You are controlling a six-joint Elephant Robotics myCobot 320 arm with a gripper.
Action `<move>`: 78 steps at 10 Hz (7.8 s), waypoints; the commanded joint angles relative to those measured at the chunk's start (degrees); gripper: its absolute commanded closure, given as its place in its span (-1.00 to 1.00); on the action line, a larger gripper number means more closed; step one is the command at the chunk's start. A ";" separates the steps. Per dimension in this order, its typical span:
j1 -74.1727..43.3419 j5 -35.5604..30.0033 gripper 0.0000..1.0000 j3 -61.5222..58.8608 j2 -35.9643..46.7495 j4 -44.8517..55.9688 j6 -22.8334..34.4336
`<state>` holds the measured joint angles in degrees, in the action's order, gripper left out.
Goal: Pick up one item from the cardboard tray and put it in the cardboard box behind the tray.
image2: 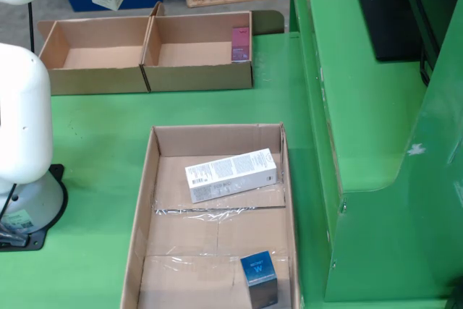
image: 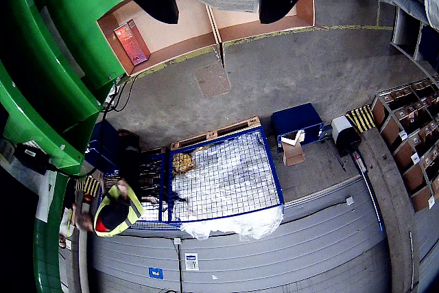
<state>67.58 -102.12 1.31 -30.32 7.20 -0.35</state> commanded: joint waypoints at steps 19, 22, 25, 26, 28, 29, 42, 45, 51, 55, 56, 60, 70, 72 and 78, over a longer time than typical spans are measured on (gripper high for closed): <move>2.69 8.11 1.00 -1.30 -1.51 -7.95 4.73; 4.11 13.50 1.00 -1.31 -3.13 -12.32 7.23; 7.83 29.68 1.00 -1.31 -7.27 -22.65 15.90; 7.83 29.67 1.00 -1.31 -7.27 -22.66 15.88; 7.83 29.67 1.00 -1.31 -7.27 -22.66 15.88; 7.83 29.67 1.00 -1.31 -7.27 -22.66 15.88; 7.83 29.67 1.00 -1.31 -7.27 -22.66 15.88; 0.82 10.40 1.00 -1.31 -5.10 -13.22 8.18; -8.09 -9.04 1.00 -1.30 -6.43 -0.58 9.50; -8.36 -5.47 1.00 -1.31 -7.82 -5.34 11.09; -6.73 6.48 1.00 -1.31 -9.63 -14.10 14.42; -1.30 47.26 1.00 -1.31 -17.42 -36.34 40.24; -0.73 47.46 1.00 -1.31 -18.47 -36.48 43.87; 3.18 47.49 1.00 -1.31 -20.63 -36.51 48.70; 10.36 47.50 1.00 -1.31 -25.68 -36.52 52.93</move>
<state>75.84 -55.28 1.58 -55.37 -28.65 53.61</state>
